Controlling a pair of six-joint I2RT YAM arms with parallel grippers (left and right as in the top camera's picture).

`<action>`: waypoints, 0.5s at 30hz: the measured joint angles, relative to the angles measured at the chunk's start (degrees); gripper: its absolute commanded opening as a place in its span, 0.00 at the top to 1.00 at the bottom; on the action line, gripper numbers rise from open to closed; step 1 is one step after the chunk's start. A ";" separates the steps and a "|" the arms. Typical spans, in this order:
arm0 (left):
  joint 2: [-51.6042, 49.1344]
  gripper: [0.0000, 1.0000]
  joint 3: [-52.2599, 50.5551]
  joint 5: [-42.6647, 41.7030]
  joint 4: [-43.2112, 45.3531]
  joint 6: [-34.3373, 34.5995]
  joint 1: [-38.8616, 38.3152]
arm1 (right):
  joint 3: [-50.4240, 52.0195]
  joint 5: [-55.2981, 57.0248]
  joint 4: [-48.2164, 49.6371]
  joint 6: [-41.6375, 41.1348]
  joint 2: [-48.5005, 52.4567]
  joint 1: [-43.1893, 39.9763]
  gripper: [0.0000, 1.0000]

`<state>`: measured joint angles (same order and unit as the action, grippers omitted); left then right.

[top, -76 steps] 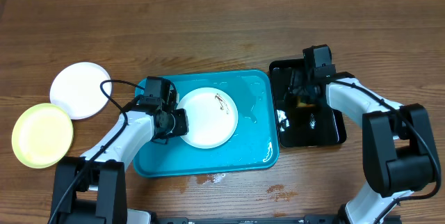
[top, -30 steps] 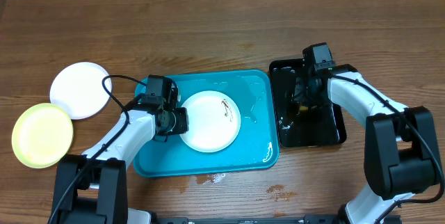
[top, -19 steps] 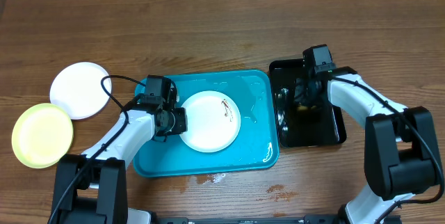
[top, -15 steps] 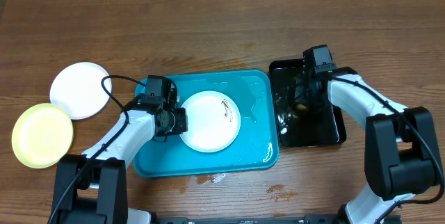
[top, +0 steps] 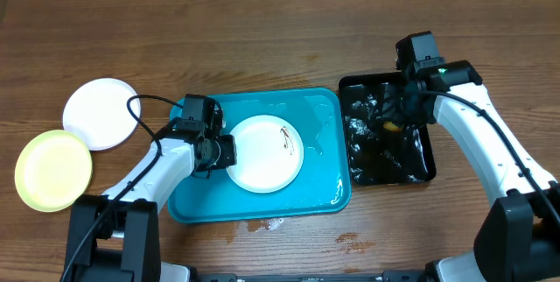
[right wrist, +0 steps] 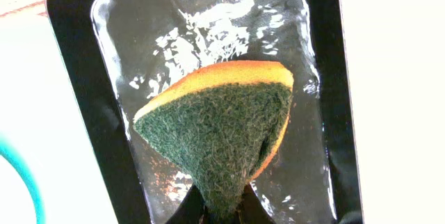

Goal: Clean dirty plates on tray and stack at the side
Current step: 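Rinse the sponge in the black tray water with the right gripper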

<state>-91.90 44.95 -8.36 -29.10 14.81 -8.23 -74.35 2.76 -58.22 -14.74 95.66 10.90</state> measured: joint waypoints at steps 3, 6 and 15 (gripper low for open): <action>0.00 0.96 0.00 -0.11 0.09 0.00 0.00 | 0.37 -0.35 1.77 -0.02 0.15 0.02 0.96; 0.00 0.96 0.00 -0.17 0.07 0.00 0.00 | 0.44 -2.84 -0.31 0.00 0.17 0.00 0.96; 0.00 0.96 0.00 -0.17 0.07 0.00 0.00 | 0.96 -6.21 -0.15 -0.22 0.20 0.02 0.96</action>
<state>-91.90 44.95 -8.54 -29.04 14.81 -8.23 -73.38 -3.44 -58.37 -14.96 95.85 10.92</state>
